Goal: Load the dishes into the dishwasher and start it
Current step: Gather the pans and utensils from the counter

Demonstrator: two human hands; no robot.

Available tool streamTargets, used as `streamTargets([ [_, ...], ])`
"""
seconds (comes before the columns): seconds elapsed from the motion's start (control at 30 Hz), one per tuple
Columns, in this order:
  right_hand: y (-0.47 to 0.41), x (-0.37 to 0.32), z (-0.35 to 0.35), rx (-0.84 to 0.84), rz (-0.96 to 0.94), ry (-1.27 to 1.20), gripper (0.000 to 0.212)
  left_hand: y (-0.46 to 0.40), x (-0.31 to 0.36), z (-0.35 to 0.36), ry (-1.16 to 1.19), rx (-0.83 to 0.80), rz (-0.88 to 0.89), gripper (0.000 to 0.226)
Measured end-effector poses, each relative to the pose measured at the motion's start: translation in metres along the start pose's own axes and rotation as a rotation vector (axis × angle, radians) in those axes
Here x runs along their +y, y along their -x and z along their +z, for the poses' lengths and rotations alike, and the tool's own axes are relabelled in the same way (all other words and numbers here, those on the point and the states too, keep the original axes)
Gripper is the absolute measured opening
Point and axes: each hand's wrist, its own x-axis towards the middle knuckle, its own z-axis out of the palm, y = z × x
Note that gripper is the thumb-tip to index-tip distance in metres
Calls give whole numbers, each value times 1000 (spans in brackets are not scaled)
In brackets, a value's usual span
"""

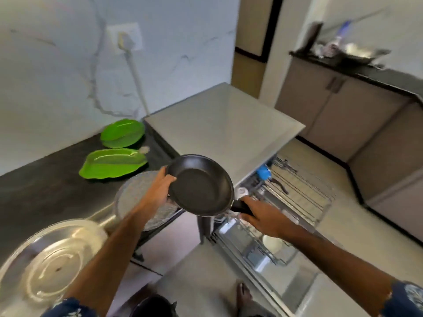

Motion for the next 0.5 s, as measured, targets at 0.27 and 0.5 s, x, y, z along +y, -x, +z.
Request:
streamTargets([
  [0.27, 92, 158, -14, -5, 212, -194, 30, -39, 0, 169, -734, -385, 88, 45],
  [0.5, 67, 286, -11, -124, 224, -287, 32, -143, -40, 273, -1262, -216, 605, 48],
])
